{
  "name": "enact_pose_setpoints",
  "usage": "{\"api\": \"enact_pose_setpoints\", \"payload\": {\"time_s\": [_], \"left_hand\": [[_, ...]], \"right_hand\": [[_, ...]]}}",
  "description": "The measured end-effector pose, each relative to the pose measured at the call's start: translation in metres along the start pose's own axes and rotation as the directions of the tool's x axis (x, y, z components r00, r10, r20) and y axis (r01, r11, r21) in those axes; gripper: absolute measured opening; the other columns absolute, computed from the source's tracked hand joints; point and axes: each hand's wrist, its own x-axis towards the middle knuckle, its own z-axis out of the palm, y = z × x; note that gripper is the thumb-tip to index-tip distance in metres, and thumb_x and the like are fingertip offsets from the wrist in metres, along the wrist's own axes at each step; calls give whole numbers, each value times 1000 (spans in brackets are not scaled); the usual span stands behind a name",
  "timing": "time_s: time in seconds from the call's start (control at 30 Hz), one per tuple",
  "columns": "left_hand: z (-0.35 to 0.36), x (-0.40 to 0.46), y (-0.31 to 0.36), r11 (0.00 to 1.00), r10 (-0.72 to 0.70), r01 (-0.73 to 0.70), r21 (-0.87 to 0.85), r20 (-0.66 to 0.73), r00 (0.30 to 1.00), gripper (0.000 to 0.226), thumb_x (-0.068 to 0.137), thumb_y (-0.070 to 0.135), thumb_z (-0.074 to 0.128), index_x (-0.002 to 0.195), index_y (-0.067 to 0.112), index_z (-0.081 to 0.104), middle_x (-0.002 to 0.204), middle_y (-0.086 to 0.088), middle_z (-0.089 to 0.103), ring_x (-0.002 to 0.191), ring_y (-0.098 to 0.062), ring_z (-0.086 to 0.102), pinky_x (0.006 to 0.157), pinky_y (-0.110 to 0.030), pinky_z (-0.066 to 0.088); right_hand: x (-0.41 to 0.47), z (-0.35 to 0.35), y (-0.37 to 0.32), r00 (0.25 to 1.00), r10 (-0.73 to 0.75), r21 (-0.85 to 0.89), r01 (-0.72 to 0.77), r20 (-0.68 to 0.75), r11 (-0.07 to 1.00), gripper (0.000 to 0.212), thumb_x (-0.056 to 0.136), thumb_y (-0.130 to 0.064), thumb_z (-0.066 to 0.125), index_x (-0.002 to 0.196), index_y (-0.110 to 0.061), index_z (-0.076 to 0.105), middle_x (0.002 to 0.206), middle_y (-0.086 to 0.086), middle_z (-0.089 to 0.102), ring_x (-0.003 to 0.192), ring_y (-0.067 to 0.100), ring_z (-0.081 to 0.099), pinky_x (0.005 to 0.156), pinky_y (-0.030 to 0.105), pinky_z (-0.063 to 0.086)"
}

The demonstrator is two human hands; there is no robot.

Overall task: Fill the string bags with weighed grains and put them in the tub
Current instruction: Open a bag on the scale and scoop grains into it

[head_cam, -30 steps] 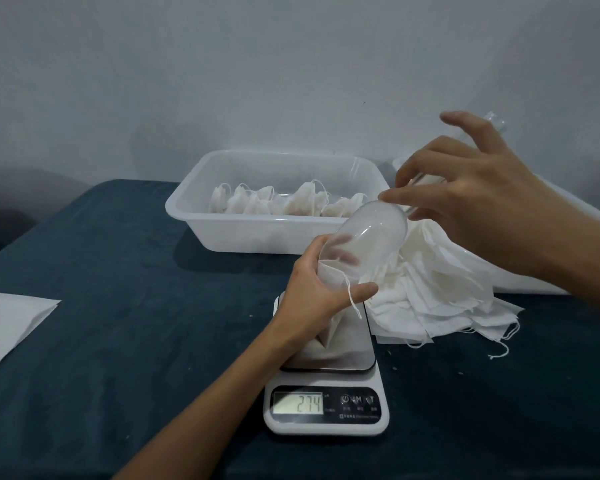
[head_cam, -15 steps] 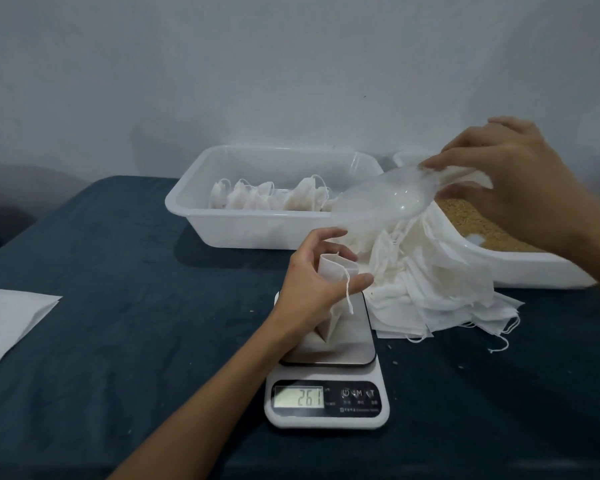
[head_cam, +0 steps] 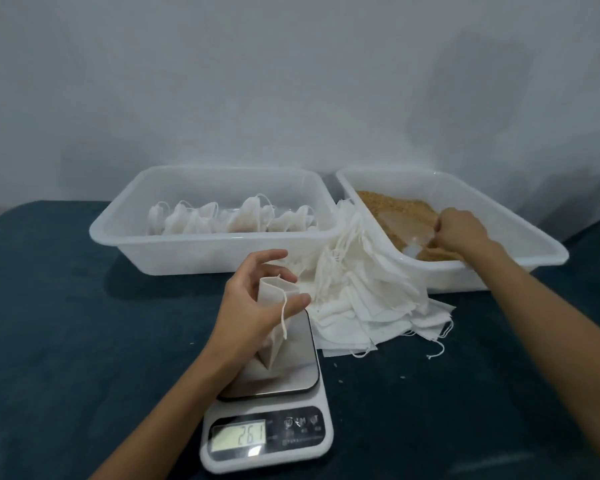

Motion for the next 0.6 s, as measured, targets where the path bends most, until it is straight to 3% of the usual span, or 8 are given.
{"api": "enact_pose_setpoints", "payload": {"time_s": [0.1, 0.27, 0.37, 0.43, 0.5, 0.57, 0.6], "left_hand": [[-1, 1, 0, 1000, 15, -15, 1, -8, 1000, 56, 76, 15, 90, 125, 30, 65, 103, 2, 74, 98, -8, 69, 81, -15, 51], [0, 1, 0, 1000, 22, -22, 5, -7, 1000, 55, 77, 14, 89, 124, 29, 66, 102, 1, 74, 96, -8, 69, 79, -10, 49], [-1, 1, 1, 1000, 17, -17, -4, -15, 1000, 54, 77, 13, 90, 123, 29, 67, 102, 1, 74, 98, -8, 69, 81, -11, 50], [-1, 0, 2, 1000, 20, -20, -10, -11, 1000, 53, 77, 13, 90, 122, 28, 67, 101, 2, 74, 98, -7, 69, 81, -13, 50], [-1, -1, 3, 1000, 18, -18, -10, -1, 1000, 53, 77, 12, 90, 123, 28, 67, 100, 4, 73, 96, -4, 68, 80, -13, 51], [-2, -1, 3, 1000, 21, -21, -5, 10, 1000, 53, 78, 12, 90, 123, 29, 66, 101, 4, 73, 96, -4, 68, 79, -13, 51], [-2, -1, 2, 1000, 25, -25, -2, 13, 1000, 53, 79, 13, 90, 123, 29, 66, 101, 4, 73, 97, -4, 68, 80, -14, 51]], "right_hand": [[3, 4, -1, 994, 21, -113, -9, 104, 994, 26, 75, -20, 85, 85, -13, 63, 83, 5, 64, 70, 20, 59, 56, 30, 43], [-1, 4, -3, 989, 24, -186, 3, 143, 982, 28, 79, -22, 83, 92, -15, 59, 86, 3, 62, 72, 18, 56, 54, 30, 39], [-9, -1, -11, 993, 21, -270, 11, 113, 963, 21, 84, -19, 76, 97, -14, 61, 89, 3, 62, 80, 22, 58, 76, 37, 48], [-18, -8, -24, 999, -35, -314, 24, -31, 949, 18, 90, -17, 68, 107, -12, 63, 94, 6, 62, 90, 28, 58, 90, 43, 45], [-39, -14, -48, 965, -165, -235, 115, -204, 965, 25, 94, -19, 63, 118, -11, 62, 107, 12, 64, 100, 34, 59, 91, 45, 45], [-75, -18, -79, 892, -284, 49, 320, -353, 946, 23, 96, -23, 62, 116, -12, 65, 105, 8, 68, 94, 28, 62, 85, 42, 50], [-97, -18, -95, 861, -325, 233, 434, -391, 870, 17, 97, -27, 63, 107, -14, 68, 96, 2, 70, 84, 22, 64, 78, 39, 52]]}}
